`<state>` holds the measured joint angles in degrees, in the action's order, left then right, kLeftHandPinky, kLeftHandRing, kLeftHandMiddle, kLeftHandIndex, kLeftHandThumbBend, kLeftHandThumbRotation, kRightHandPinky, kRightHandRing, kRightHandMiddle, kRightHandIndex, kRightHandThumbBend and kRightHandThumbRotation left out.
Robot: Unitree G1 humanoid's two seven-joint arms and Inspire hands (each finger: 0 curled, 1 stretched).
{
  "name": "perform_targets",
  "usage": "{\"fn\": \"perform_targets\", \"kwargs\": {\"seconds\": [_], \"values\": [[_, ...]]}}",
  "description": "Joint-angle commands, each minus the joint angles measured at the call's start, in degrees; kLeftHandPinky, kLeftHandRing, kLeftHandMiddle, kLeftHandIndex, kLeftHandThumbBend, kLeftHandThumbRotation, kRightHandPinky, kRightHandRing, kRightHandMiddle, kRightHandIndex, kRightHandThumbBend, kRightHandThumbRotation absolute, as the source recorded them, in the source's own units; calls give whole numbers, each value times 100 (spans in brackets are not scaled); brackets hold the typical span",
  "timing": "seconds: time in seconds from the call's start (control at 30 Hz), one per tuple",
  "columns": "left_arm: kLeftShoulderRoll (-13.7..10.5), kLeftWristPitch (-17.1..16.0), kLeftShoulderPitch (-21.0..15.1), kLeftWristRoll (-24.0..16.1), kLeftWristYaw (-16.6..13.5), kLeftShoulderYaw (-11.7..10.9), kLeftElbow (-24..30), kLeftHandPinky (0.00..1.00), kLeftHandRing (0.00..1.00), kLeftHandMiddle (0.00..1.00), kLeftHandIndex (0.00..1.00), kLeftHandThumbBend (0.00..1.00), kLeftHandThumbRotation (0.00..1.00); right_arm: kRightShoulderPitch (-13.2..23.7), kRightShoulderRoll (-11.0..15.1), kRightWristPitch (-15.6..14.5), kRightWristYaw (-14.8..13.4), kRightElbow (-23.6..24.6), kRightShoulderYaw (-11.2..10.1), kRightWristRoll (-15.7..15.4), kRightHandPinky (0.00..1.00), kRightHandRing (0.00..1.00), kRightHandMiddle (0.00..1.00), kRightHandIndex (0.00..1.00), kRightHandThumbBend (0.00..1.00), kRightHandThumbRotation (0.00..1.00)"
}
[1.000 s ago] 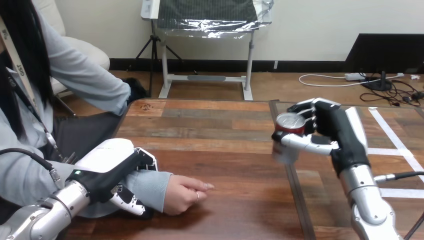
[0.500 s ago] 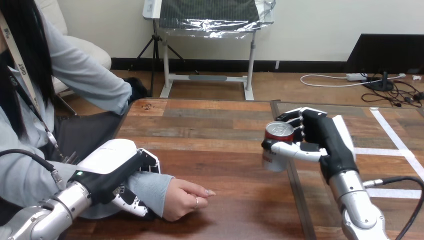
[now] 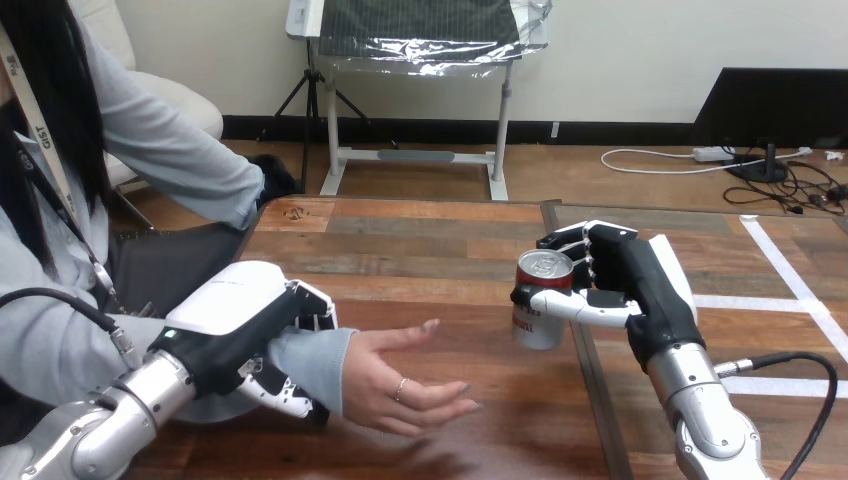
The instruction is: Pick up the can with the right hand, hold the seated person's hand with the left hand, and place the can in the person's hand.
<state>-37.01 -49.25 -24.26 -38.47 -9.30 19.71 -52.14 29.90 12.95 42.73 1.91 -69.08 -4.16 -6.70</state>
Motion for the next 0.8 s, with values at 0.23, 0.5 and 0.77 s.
{"fn": "perform_targets", "kwargs": {"seconds": [0.23,0.5,0.77], "values": [[377,-180,-500,505,39,-200,752,26,30,36,41,87,14,498,-281,271,68,171,126,52,40,43,48,51,77,0],[452,-180,-542,519,54,-214,770,27,31,37,41,88,17,436,-404,295,-58,213,207,-40,39,42,47,50,78,0],[529,-218,-598,484,-11,-210,715,27,31,38,42,88,15,365,-571,360,51,285,215,36,38,41,47,50,78,0]]}}
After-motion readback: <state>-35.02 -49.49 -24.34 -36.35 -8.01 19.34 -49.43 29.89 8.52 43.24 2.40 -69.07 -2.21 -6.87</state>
